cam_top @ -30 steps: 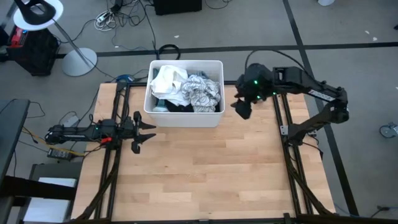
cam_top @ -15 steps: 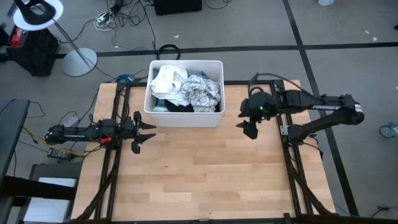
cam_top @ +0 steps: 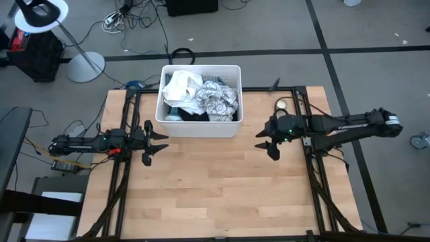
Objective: Sort clothes
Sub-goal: Return to Home Position
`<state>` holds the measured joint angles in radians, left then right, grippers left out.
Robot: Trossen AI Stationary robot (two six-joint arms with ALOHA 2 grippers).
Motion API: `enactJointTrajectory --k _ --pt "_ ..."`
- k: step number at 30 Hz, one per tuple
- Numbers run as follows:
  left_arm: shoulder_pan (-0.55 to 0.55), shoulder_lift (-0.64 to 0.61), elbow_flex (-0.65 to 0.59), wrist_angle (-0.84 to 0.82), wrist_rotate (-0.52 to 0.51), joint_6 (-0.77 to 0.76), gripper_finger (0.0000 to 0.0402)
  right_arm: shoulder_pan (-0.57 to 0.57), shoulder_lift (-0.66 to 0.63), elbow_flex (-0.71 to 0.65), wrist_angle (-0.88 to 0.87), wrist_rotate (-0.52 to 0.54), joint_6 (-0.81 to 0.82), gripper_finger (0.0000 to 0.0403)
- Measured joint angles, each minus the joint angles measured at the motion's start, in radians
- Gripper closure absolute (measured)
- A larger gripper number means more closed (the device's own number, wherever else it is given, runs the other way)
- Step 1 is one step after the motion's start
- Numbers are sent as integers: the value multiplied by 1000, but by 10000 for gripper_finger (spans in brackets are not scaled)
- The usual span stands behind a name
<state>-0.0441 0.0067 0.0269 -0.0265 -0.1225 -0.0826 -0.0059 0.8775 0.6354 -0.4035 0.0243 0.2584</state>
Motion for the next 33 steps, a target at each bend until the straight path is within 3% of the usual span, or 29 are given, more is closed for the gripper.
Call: enactJointTrajectory --k 9,16,25,33 --pt "0 0 -1 7 -4 0 229 0 -161 -242 237 -76 0 172" --pt "0 0 -1 8 -4 0 229 0 -291 -360 303 -75 1 172" --pt "0 0 -1 10 -3 0 229 -13 -407 -578 581 -66 9 172" --pt "0 0 -2 12 -2 -1 229 -19 -434 -625 615 71 -11 172"
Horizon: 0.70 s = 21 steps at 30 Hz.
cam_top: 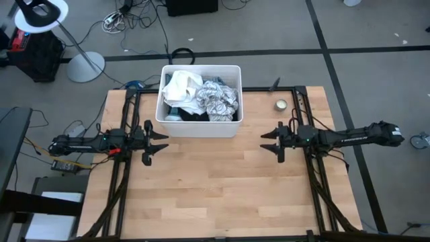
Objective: Sort clothes
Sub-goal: Return to Home Position
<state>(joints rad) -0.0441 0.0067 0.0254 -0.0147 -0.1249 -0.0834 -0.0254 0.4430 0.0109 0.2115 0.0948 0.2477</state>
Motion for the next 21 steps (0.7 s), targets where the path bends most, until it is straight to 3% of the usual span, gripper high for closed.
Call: enactJointTrajectory --k 12,21 --pt "0 0 0 0 3 0 229 0 -3 0 -166 56 65 172" --pt "0 0 0 -3 3 0 229 0 -5 0 -169 110 65 172"
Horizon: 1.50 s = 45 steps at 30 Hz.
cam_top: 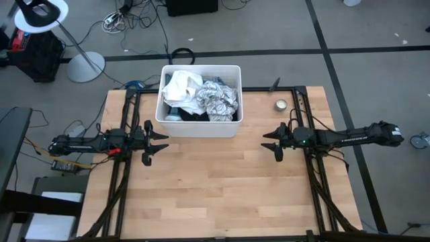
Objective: Sort clothes
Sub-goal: Return to Home Position
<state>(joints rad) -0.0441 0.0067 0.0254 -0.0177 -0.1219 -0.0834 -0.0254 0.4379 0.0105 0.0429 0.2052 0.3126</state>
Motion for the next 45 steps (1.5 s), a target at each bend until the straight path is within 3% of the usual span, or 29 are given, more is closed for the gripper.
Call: enactJointTrajectory --k 45 --pt "0 0 0 6 -1 0 229 0 1 -1 41 1 -35 172"
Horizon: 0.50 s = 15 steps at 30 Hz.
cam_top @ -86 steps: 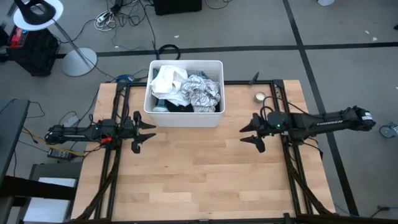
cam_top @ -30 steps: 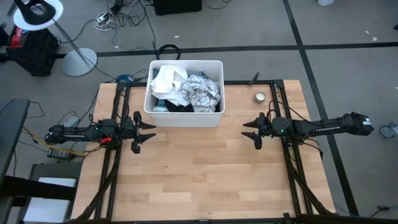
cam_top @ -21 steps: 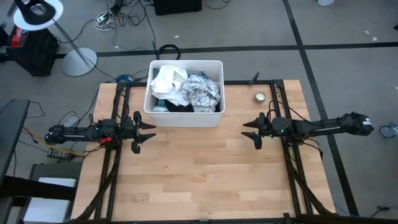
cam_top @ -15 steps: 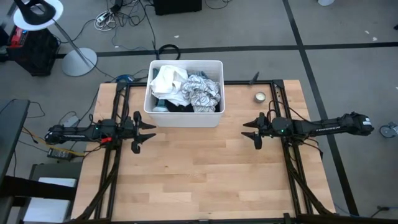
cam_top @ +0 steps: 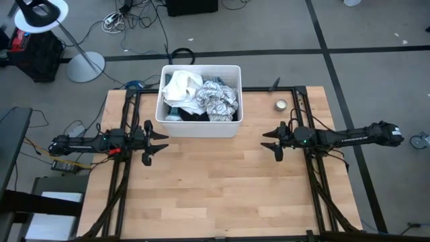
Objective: Sort clothes
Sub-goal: Return to Home Position
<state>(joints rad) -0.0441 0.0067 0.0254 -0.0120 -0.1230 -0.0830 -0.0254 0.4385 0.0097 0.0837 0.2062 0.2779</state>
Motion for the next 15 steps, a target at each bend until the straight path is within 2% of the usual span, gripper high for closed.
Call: enactJointTrajectory --k 9,15 --pt "0 0 0 0 0 0 229 0 0 0 -1 0 9 172" --pt "0 0 0 0 0 0 229 0 -13 0 57 0 -18 172"
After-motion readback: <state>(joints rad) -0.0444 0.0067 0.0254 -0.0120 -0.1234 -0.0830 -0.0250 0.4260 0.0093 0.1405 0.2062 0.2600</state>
